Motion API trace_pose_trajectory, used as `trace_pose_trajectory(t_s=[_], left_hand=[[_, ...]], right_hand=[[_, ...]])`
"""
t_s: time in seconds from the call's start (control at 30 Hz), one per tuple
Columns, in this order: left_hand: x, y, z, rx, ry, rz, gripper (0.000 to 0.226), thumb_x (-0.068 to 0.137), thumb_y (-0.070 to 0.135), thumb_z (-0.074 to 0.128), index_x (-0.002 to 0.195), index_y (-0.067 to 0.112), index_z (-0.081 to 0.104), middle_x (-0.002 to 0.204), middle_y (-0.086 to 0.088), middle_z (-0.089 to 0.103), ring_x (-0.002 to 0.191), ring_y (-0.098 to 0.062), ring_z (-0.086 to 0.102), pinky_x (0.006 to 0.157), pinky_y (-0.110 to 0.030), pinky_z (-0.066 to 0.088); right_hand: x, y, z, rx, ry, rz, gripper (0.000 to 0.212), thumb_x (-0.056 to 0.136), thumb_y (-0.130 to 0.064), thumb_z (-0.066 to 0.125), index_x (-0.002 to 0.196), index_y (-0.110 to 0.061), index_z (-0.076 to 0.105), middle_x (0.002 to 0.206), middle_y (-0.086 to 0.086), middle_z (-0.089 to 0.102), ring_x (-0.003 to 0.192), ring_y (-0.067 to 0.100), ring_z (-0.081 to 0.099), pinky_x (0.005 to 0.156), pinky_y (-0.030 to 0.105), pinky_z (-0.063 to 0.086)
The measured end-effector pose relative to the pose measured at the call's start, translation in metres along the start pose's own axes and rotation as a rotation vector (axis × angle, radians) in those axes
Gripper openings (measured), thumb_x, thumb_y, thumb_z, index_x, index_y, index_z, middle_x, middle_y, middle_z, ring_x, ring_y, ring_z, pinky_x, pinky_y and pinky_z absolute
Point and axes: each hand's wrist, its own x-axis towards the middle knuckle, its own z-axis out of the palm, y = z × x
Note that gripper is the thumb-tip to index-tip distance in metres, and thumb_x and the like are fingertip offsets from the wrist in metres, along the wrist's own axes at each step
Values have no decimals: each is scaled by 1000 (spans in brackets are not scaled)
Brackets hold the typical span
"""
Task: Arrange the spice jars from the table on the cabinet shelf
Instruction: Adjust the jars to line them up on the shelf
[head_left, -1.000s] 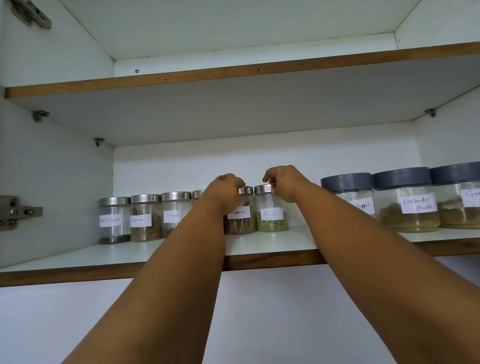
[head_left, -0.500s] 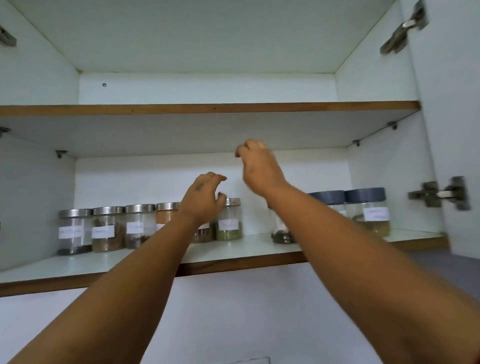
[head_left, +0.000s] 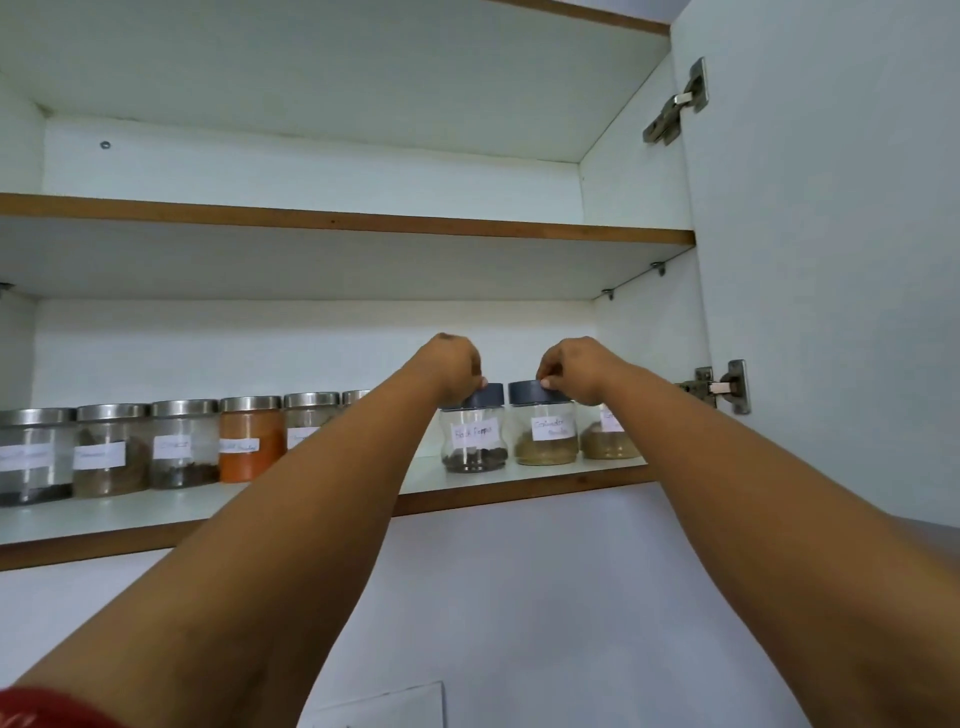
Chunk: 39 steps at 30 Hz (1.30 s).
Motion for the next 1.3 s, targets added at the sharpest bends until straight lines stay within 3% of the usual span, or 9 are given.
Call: trace_pose_trajectory(t_s=[0.1,0.23,0.43,0.6,0.67,0.8,1.03,1.3], left_hand=[[1,-5,14,-48,-19,-23,28,95,30,58,104,6,71,103,-10,69,100,-24,60,81,-30,46],[9,-18,18,-59,-43,-79,27,95,28,59,104,5,71,104,-10,69,100,-23,59,83,-30,46],[25,-47,40,-50,-38,-137,27,96,28,58,106,6,69,106,-10,69,103,-24,59,88,-32,48],[39,-67,59,-8,-18,-159,24,97,26,55,102,6,68,105,-13,67,94,-23,55,87,-35,48],[42,-76,65,-10,-7,-163,25,97,25,55,103,5,68,105,-13,67,95,-23,54,87,-34,47],[48,-85,71,-13,6,-150,24,97,26,56,104,6,69,106,-11,67,107,-26,56,90,-34,47],[53,-88,74,1,8,-167,26,98,26,54,107,7,69,107,-11,68,96,-21,53,91,-33,47],[51,-92,81,-58,48,-177,25,98,26,54,106,9,70,104,-10,68,107,-25,55,92,-37,49]], right_hand=[[6,1,8,-86,-34,-12,26,96,-13,56,120,-11,66,123,9,63,111,24,58,96,32,48],[21,-5,16,-144,-68,-1,30,97,-11,54,125,-11,64,126,9,62,114,26,57,99,36,48],[60,-20,53,-115,-70,-16,29,95,-10,54,123,-12,64,127,7,61,115,24,57,98,32,48],[96,-38,81,-162,-119,5,30,93,-6,54,120,-10,65,123,7,63,111,23,61,87,27,50],[105,-39,89,-164,-123,7,30,93,-8,54,121,-10,65,125,7,63,113,23,60,91,28,50],[113,-31,101,-113,-94,-11,32,94,-8,54,125,-13,63,128,6,61,116,25,57,97,32,49],[114,-25,115,-57,-16,-63,33,90,0,49,116,-11,66,117,10,64,105,28,62,82,31,49],[108,-21,117,47,34,-119,38,91,3,46,121,-12,64,120,10,62,106,28,60,91,37,51]])
